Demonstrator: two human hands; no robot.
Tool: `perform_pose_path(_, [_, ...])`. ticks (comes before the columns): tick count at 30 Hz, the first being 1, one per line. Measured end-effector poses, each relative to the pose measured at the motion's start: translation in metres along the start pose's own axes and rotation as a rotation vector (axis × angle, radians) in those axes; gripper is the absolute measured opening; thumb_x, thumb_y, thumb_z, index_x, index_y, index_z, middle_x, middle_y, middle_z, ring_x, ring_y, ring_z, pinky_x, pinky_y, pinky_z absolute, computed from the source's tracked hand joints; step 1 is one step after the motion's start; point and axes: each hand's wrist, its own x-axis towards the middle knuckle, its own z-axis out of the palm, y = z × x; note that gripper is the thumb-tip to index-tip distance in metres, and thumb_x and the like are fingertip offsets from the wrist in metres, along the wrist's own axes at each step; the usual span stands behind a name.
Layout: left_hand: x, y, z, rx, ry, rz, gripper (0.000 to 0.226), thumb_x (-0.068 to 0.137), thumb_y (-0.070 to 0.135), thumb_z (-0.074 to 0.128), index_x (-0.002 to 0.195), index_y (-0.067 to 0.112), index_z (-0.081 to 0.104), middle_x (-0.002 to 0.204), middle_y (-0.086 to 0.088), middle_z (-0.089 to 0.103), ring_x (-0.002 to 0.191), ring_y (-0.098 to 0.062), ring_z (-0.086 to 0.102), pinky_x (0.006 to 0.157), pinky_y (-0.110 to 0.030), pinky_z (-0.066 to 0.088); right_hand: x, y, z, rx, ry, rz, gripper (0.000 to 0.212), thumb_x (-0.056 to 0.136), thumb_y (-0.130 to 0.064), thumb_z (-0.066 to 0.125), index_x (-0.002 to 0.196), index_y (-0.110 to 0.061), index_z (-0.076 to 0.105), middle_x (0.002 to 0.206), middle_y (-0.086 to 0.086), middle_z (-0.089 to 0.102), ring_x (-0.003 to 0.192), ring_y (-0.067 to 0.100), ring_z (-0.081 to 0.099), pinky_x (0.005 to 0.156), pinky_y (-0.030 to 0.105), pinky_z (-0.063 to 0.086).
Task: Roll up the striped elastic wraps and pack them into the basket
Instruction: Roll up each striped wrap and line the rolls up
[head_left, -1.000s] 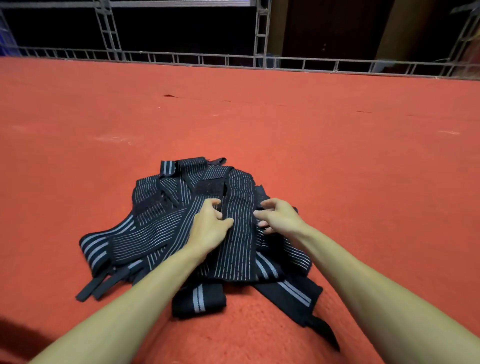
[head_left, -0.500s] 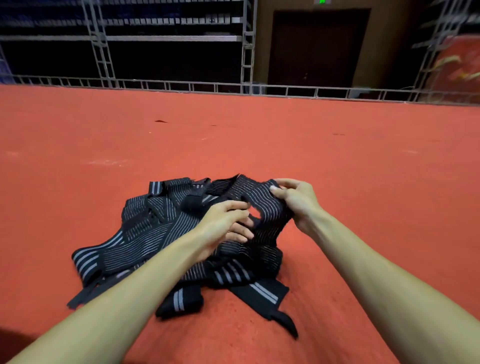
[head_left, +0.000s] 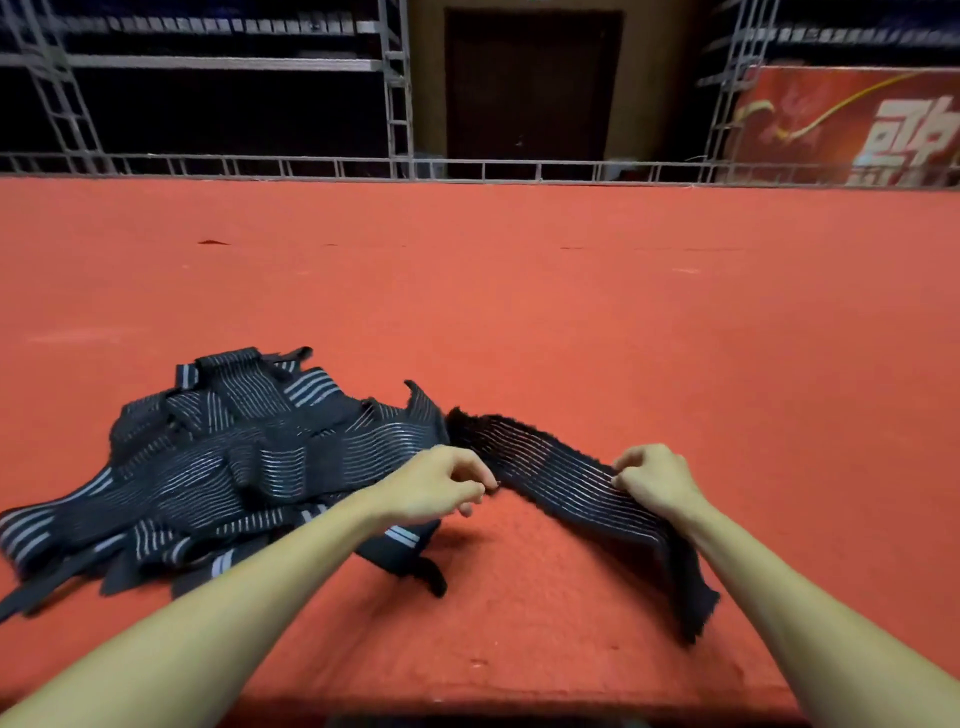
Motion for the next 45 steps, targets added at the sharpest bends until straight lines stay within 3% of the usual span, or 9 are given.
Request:
perform_pose_path(7, [0.023, 0.002, 0.01, 0.384, 0.17, 0.31, 0.024, 0.089, 0.008, 0.052, 0.102, 0.021, 0.067, 0.099, 0.01, 0.057, 0.092, -0.001, 0.053, 0.086, -0.019, 0.041, -0.004, 0.025, -0.003, -0.328, 0.017, 0.075, 0.028, 0.075, -0.016, 0.054, 0.096, -0.019, 0.072, 0.104, 0.008, 0.068, 0.101, 0.029, 0.064, 0.08, 0.033, 0.052])
perform_pose_path(13, [0.034, -0.04, 0.016, 0.481, 0.215, 0.197, 0.045, 0.089, 0.017, 0.051, 0.133, 0.016, 0.042, 0.131, 0.004, 0.035, 0.116, -0.016, 0.048, 0.1, -0.036, 0.04, 0.008, -0.009, 0.023, -0.611, 0.114, -0.281, 0.044, 0.082, -0.014, 0.048, 0.126, -0.02, 0.055, 0.128, 0.003, 0.049, 0.121, 0.027, 0.04, 0.097, 0.041, 0.032])
perform_pose_path(18, [0.037, -0.065, 0.021, 0.41, 0.225, 0.135, 0.04, 0.092, 0.023, 0.048, 0.129, 0.019, 0.032, 0.131, 0.004, 0.028, 0.105, -0.023, 0.056, 0.089, -0.04, 0.044, 0.021, -0.058, 0.052, -0.388, 0.028, -0.568, 0.055, 0.092, -0.033, 0.055, 0.144, -0.022, 0.038, 0.144, -0.003, 0.042, 0.129, 0.022, 0.032, 0.106, 0.038, 0.029])
perform_pose_path(22, [0.04, -0.082, 0.026, 0.503, 0.221, 0.134, 0.05, 0.094, 0.028, 0.045, 0.14, 0.015, 0.032, 0.146, 0.002, 0.021, 0.117, -0.024, 0.052, 0.096, -0.039, 0.043, 0.034, -0.078, 0.074, -0.448, -0.031, -0.679, 0.037, 0.094, -0.042, 0.054, 0.127, -0.026, 0.058, 0.124, -0.001, 0.062, 0.115, 0.023, 0.05, 0.094, 0.037, 0.042])
perform_pose_path(27, [0.043, -0.093, 0.027, 0.632, 0.22, 0.224, 0.054, 0.097, 0.03, 0.04, 0.149, 0.018, 0.026, 0.157, 0.006, 0.018, 0.137, -0.015, 0.034, 0.112, -0.031, 0.03, 0.044, -0.062, 0.067, -0.212, 0.035, -0.493, 0.019, 0.094, -0.03, 0.055, 0.089, -0.016, 0.067, 0.09, 0.007, 0.07, 0.094, 0.031, 0.062, 0.072, 0.037, 0.047])
perform_pose_path(35, [0.056, -0.064, 0.026, 0.951, 0.078, 0.056, 0.05, 0.1, 0.037, 0.024, 0.144, 0.015, 0.037, 0.152, -0.004, 0.033, 0.136, -0.022, 0.031, 0.112, -0.034, 0.026, 0.04, -0.015, 0.003, 0.229, 0.26, -0.134, 0.006, 0.087, -0.017, 0.064, 0.089, -0.016, 0.069, 0.093, 0.003, 0.072, 0.091, 0.02, 0.064, 0.076, 0.028, 0.043])
perform_pose_path(39, [0.065, -0.017, 0.039, 0.387, 0.101, 0.042, 0.038, 0.098, 0.032, 0.043, 0.129, 0.014, 0.055, 0.135, -0.005, 0.055, 0.124, -0.02, 0.049, 0.105, -0.029, 0.035, 0.021, -0.018, -0.02, 0.487, 0.178, -0.144, 0.009, 0.086, -0.009, 0.064, 0.079, -0.015, 0.065, 0.082, 0.007, 0.069, 0.073, 0.022, 0.065, 0.064, 0.031, 0.049])
perform_pose_path(42, [0.052, 0.021, 0.053, -0.187, -0.19, 0.019, 0.062, 0.085, 0.044, 0.065, 0.139, 0.022, 0.043, 0.136, 0.007, 0.052, 0.123, -0.006, 0.049, 0.108, -0.024, 0.035, 0.002, -0.029, -0.039, 0.714, 0.063, -0.159, 0.015, 0.089, -0.003, 0.06, 0.079, -0.015, 0.06, 0.074, 0.006, 0.063, 0.057, 0.014, 0.055, 0.044, 0.021, 0.036])
perform_pose_path(45, [0.041, 0.05, 0.068, -0.313, -0.227, 0.141, 0.041, 0.084, 0.03, 0.071, 0.122, 0.021, 0.058, 0.119, 0.016, 0.062, 0.11, 0.001, 0.057, 0.091, -0.01, 0.042, -0.015, -0.039, -0.059, 0.927, -0.019, -0.198, 0.016, 0.089, 0.0, 0.058, 0.083, -0.014, 0.06, 0.075, 0.006, 0.065, 0.059, 0.018, 0.056, 0.05, 0.025, 0.037])
